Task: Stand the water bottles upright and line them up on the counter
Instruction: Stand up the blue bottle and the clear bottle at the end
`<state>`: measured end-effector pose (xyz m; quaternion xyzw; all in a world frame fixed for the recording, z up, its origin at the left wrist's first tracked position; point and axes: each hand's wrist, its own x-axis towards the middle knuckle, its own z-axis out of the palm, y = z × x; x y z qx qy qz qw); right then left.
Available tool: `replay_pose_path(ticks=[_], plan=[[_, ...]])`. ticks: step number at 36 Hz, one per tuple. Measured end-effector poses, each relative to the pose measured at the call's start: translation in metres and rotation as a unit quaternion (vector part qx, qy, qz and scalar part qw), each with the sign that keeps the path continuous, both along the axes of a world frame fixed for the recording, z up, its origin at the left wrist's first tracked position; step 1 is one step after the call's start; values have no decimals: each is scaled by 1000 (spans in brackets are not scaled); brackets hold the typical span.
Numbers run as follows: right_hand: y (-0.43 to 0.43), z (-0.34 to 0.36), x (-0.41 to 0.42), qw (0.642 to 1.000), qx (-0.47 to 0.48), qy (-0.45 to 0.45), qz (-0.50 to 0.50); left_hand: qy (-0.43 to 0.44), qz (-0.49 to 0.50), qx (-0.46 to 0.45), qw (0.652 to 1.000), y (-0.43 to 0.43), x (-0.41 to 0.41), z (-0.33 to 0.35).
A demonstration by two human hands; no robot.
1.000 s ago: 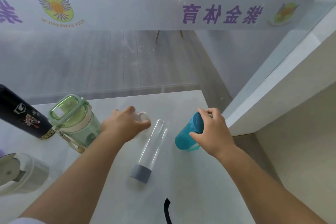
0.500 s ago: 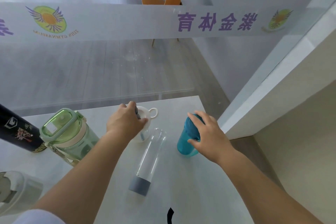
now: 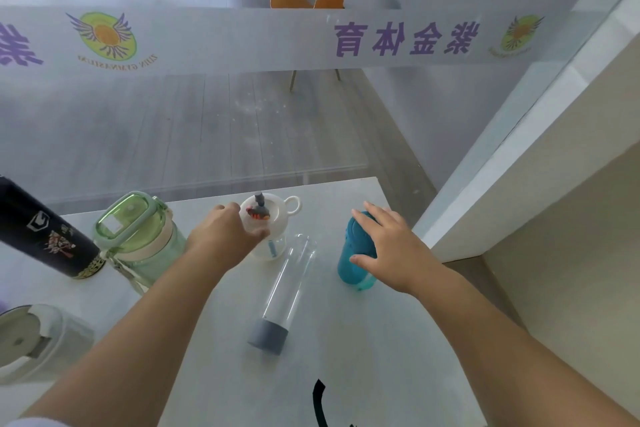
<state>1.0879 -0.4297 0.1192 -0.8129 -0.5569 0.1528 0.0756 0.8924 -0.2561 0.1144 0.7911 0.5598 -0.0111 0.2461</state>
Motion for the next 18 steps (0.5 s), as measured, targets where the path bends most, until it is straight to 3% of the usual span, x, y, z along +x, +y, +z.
replay_pose_path(ticks=[4,11,18], plan=[[-3,1,-3,1000,31,-4,-2,2,-9,25,1000,-13,-13,-1],[-15,-2,-18,967,240,-59,53,-33,-42,26,998,-41,-36,-10],[-23,-25,-47,958,240,-41,153,21,-120,15,992,-68,-70,-27]])
